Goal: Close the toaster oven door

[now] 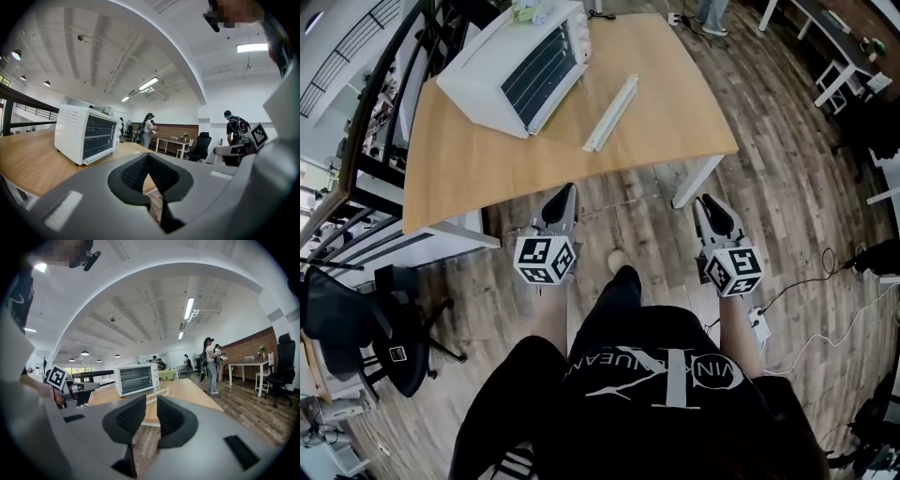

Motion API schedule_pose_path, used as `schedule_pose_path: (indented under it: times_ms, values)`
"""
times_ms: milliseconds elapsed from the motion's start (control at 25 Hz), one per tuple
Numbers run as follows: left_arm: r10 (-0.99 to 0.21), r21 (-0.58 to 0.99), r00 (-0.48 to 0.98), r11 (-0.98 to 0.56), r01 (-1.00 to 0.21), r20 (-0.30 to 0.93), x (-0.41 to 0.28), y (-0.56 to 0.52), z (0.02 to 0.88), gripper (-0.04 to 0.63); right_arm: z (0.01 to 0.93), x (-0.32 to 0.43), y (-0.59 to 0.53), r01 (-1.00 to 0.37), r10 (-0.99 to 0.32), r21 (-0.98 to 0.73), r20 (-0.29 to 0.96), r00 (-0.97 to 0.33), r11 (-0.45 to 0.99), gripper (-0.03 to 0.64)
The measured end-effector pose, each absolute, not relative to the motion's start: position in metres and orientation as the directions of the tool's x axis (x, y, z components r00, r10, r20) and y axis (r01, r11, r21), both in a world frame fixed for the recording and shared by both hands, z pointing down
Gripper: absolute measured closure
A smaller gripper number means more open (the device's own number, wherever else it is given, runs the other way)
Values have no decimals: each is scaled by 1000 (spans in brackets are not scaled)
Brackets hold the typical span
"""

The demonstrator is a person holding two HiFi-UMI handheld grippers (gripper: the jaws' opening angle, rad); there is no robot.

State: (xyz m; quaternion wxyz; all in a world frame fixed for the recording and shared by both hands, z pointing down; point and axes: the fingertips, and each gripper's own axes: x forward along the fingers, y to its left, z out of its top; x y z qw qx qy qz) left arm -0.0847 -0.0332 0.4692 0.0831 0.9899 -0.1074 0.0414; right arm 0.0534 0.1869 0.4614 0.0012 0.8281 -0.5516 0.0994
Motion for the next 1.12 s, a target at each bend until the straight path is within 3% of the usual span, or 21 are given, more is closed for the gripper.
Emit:
schedule_pose_path:
  times_ms: [760,1120]
  values:
    - [-280,157,951,-941,-299,134,6,-162,477,584,480,162,40,-945,-936,-129,230,265,-299,583]
    - [-331,142,937,-928,-345,115,16,-202,470,584,483,188,-26,-969,-960,-124,214,183,-213,583]
